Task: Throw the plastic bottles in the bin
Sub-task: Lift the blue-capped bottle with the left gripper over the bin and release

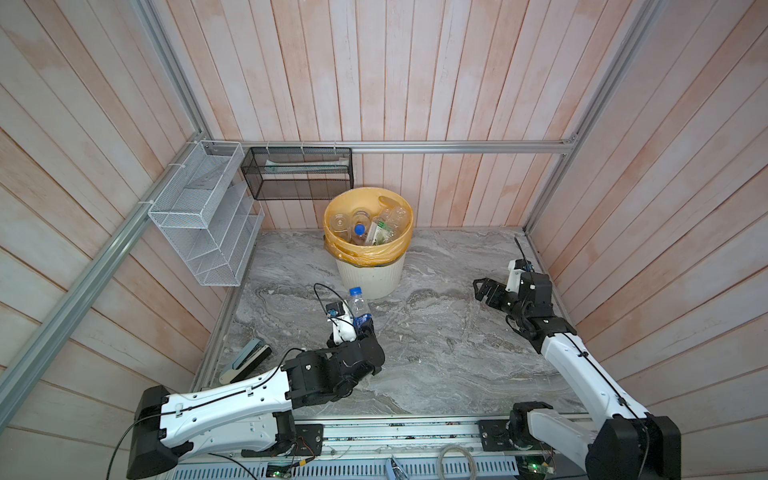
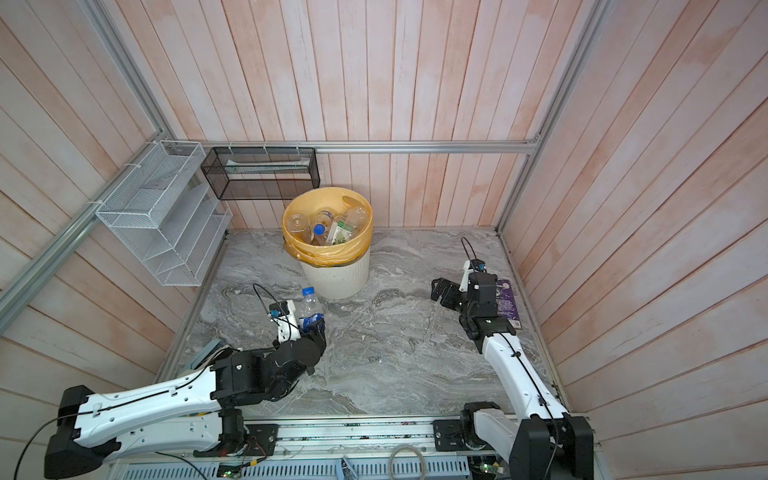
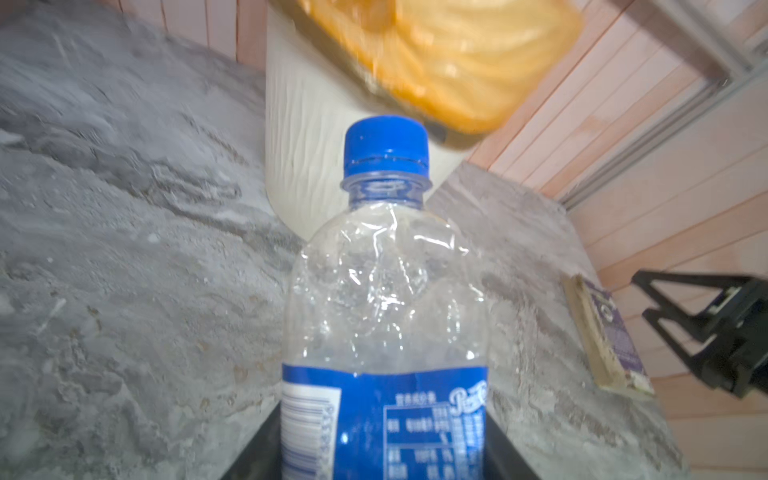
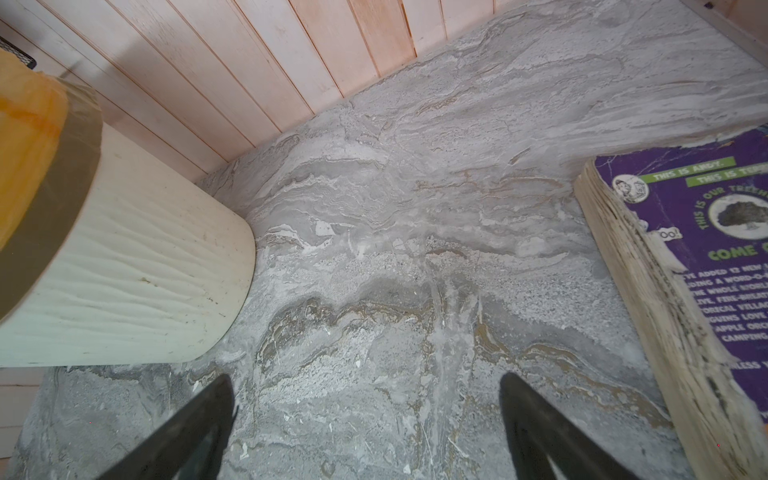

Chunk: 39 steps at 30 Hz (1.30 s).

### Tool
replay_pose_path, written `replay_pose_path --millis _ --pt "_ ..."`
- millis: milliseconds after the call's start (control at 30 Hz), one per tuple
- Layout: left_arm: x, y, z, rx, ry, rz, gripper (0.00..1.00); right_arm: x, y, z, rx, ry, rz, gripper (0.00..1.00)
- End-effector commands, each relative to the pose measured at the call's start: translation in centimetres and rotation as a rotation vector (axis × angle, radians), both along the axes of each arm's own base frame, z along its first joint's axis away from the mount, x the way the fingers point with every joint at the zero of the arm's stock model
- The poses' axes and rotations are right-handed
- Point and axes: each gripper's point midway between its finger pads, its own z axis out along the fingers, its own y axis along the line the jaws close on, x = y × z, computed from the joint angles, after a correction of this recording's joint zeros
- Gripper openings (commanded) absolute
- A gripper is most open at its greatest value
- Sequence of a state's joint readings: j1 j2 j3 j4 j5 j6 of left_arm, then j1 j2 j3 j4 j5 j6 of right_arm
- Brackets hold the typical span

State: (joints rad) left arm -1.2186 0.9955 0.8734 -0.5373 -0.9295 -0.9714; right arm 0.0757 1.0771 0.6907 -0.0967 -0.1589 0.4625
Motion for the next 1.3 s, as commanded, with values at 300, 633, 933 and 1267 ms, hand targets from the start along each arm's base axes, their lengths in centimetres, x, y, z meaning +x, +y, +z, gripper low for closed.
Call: replay_pose_path --millis 300,633,933,1267 --pt "11.5 0.6 17.9 0.106 -0.3 -0.149 0.6 -0.2 0.0 1.3 0.022 -0.038 -0.001 0.99" --pt "23.6 -5.3 11.6 0.177 0.083 -0.334 0.84 -0.8 0.1 2.0 0.005 -0.053 0.015 0.99" --pt "21.5 -0.7 16.4 0.203 -0.111 -0.107 1.0 -0.7 0.2 2.2 -0.002 -0.055 0.027 0.99" --pt "16.4 1.8 18.2 0.22 -0.212 -0.068 1.0 -0.4 -0.7 1.1 -0.057 -0.037 -0.006 0.99"
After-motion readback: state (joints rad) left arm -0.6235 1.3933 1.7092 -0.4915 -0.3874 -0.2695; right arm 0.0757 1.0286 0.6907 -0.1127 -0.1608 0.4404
